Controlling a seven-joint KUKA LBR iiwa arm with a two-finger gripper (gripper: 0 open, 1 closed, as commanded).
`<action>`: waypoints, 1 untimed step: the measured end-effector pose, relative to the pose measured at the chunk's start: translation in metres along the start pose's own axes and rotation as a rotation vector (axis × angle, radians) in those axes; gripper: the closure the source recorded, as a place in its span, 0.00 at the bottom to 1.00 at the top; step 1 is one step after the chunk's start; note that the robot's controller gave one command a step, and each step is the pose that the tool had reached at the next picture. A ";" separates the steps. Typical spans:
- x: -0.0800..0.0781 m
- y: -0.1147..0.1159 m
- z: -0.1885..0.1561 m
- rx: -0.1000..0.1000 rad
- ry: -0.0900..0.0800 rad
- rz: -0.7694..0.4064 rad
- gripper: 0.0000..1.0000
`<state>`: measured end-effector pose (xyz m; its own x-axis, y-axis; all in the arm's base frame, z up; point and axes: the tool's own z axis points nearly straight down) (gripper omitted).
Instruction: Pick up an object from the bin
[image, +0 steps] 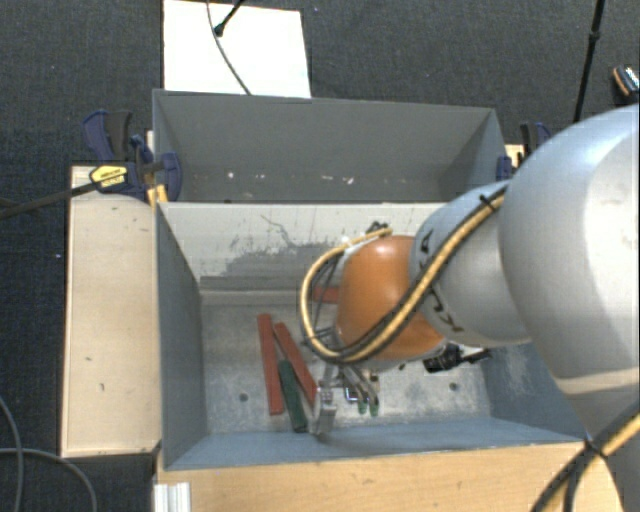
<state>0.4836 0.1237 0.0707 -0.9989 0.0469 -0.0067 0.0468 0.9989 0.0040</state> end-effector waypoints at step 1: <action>0.000 -0.002 0.001 0.002 0.002 0.005 1.00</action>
Offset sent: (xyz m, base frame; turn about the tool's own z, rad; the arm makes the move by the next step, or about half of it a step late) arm 0.0000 0.0000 0.0000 0.0000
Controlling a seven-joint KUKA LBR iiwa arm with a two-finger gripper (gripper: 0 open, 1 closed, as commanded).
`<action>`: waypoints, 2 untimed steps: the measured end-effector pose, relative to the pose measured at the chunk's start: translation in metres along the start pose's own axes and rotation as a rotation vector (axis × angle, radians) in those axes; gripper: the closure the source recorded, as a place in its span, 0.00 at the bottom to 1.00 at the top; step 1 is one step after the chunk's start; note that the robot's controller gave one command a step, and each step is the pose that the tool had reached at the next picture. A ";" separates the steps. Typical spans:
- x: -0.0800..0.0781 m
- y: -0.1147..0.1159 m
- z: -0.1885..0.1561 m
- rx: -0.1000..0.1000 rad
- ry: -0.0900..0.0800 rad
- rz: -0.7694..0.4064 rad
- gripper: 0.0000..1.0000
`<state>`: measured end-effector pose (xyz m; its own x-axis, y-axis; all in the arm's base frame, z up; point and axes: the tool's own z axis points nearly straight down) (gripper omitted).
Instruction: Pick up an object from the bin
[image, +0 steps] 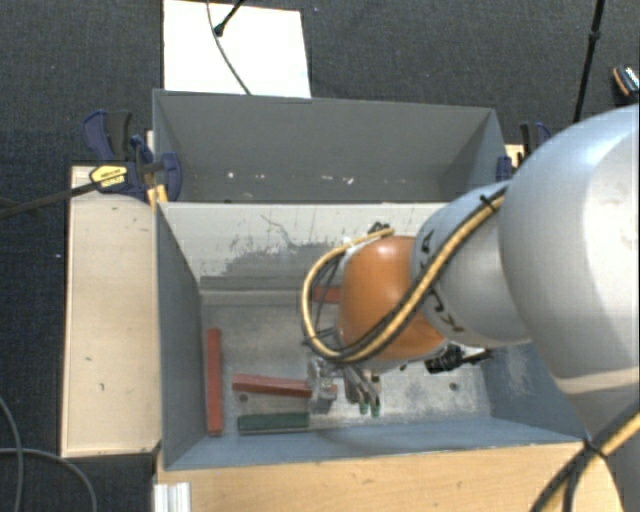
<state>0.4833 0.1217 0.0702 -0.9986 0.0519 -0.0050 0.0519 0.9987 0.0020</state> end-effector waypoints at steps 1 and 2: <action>-0.003 0.042 -0.119 -0.003 -0.004 -0.036 1.00; -0.059 0.014 -0.186 0.000 -0.009 -0.013 1.00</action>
Offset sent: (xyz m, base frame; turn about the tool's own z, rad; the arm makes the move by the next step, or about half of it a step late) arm 0.0023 0.0396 0.1144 -0.0313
